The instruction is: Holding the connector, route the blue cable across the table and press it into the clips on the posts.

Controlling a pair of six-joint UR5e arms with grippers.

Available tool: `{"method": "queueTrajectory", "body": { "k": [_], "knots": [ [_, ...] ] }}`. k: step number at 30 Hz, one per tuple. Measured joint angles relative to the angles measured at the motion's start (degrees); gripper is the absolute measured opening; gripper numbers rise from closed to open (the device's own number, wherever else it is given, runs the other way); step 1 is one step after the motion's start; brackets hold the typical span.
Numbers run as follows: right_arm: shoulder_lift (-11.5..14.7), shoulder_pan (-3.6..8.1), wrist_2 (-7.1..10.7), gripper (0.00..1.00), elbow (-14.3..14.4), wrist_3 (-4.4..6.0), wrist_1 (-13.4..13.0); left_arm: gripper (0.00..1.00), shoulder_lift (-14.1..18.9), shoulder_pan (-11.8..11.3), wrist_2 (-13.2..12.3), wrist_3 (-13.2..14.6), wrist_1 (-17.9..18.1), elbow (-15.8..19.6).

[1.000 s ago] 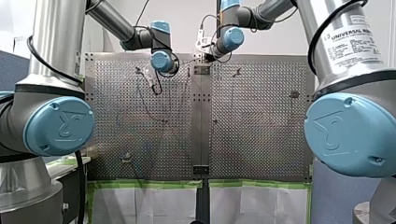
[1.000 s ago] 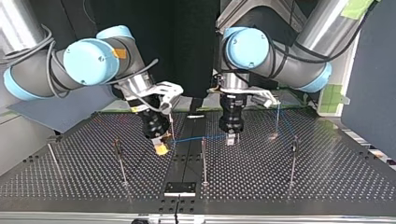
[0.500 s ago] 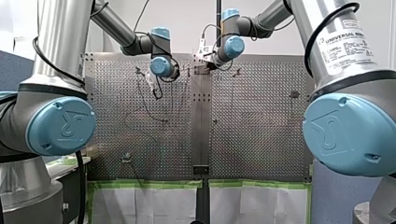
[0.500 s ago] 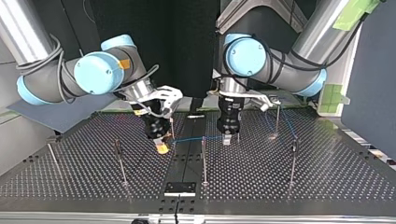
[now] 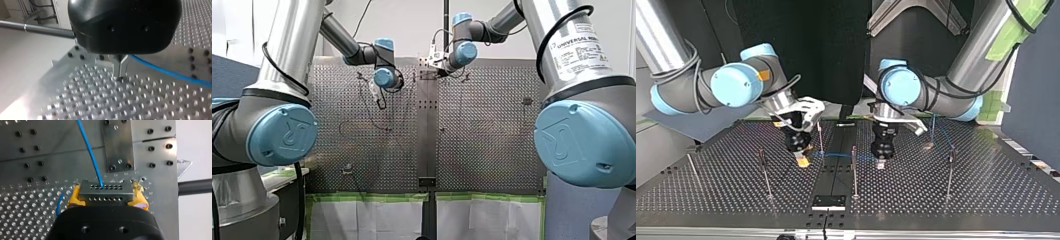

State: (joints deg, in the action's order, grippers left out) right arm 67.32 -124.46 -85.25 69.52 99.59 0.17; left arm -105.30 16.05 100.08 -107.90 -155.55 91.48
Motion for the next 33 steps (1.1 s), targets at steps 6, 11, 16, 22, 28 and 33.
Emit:
{"method": "queueTrajectory", "body": {
  "k": [6, 11, 16, 22, 28, 33],
  "knots": [
    [-0.9, 1.25, 0.66, 0.00, 0.0, 0.30, -0.4, 0.00, -2.4, -1.9, -2.4, -0.5, -0.6, -2.8],
    [-1.7, 2.16, 0.95, 0.00, 0.0, 0.36, -0.6, 0.00, -2.7, -2.3, -2.8, -0.6, -1.5, -3.8],
    [-1.9, 2.88, 1.57, 0.00, 0.0, 0.38, -0.9, 0.20, -2.7, -2.2, -2.8, -0.5, -2.2, -3.9],
    [-1.9, 3.37, 2.02, 0.00, 0.0, 0.37, -1.0, 0.60, -2.7, -1.5, -2.3, 0.8, -4.3, -4.0],
    [-1.9, 3.60, 2.17, 0.00, 0.0, 0.28, -1.0, 1.00, -2.5, -0.8, -0.3, 3.4, -7.1, -4.0],
    [-1.9, 3.95, 2.23, 0.00, 0.0, 0.15, -0.9, 1.00, -1.8, 0.0, 0.1, 3.7, -9.5, -3.9]
  ]
}}
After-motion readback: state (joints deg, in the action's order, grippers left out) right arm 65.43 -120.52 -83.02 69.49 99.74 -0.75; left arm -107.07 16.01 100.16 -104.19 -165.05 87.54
